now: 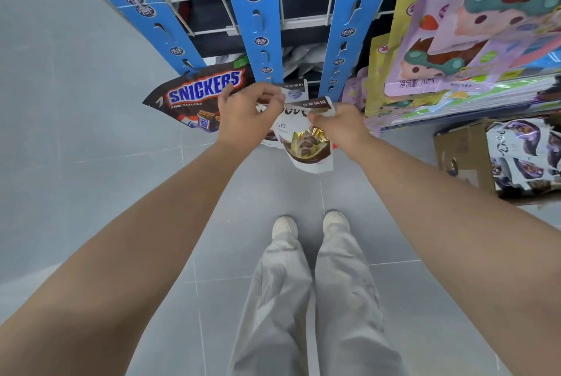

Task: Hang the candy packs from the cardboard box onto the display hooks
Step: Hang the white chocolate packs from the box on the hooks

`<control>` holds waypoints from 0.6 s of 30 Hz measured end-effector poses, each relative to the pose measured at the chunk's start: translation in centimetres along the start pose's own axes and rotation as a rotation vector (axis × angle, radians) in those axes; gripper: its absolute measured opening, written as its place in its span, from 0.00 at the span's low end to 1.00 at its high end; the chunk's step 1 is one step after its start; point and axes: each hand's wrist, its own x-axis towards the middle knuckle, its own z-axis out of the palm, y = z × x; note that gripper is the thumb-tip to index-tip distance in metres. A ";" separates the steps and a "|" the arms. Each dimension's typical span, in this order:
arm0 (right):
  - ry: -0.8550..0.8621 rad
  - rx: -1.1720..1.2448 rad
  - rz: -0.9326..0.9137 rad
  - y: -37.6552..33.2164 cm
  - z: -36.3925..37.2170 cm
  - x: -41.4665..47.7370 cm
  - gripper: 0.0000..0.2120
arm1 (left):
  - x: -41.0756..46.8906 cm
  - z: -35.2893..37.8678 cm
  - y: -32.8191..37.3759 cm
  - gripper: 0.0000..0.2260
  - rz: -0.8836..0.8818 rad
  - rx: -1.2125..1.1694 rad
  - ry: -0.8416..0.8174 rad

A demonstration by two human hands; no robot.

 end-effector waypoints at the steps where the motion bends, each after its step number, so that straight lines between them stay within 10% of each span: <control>1: -0.013 0.029 0.001 -0.3 0.2 -0.1 0.10 | 0.1 -0.4 -0.2 0.08 0.010 0.034 -0.006; 18: 0.096 0.105 -0.109 -3.0 2.0 1.4 0.14 | 3.3 -1.2 2.3 0.13 -0.219 0.116 0.308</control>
